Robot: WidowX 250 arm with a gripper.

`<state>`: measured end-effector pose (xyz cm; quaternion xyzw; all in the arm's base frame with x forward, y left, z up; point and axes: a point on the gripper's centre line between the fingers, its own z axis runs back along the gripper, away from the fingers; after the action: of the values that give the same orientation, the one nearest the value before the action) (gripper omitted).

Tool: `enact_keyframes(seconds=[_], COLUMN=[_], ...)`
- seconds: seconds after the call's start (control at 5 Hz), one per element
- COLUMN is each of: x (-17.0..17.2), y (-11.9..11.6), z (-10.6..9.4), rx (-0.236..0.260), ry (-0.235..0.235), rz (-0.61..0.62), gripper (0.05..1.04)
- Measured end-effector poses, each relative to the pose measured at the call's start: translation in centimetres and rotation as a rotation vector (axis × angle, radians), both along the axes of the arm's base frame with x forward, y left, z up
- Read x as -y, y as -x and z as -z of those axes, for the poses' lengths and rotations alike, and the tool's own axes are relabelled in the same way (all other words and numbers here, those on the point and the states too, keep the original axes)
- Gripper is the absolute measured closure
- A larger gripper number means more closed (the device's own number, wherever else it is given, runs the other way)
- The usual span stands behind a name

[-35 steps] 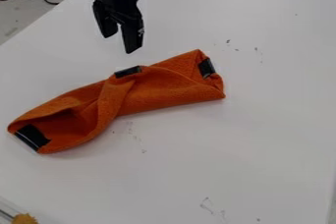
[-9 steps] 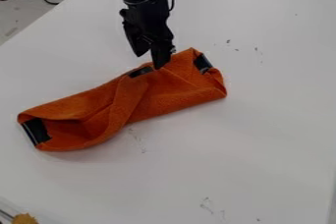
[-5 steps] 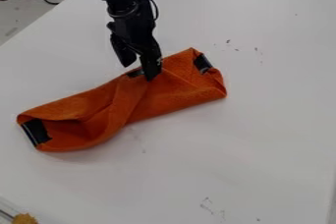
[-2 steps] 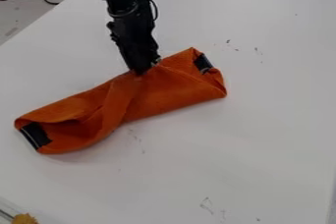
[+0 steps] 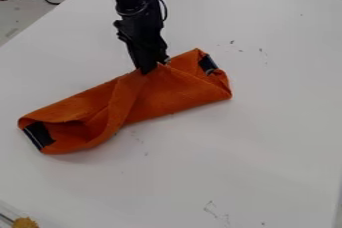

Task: Unfold the cloth from center to bottom right

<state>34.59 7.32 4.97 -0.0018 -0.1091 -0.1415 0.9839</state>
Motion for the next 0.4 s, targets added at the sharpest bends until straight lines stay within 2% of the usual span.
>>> enact_keyframes(seconds=[0.2, 0.4], x=[1.8, 3.8], y=[0.9, 2.7], z=[-2.1, -3.2], rx=[0.042, 0.069], ry=[-0.038, -0.060], rz=[0.004, -0.023], gripper=[1.021, 1.021])
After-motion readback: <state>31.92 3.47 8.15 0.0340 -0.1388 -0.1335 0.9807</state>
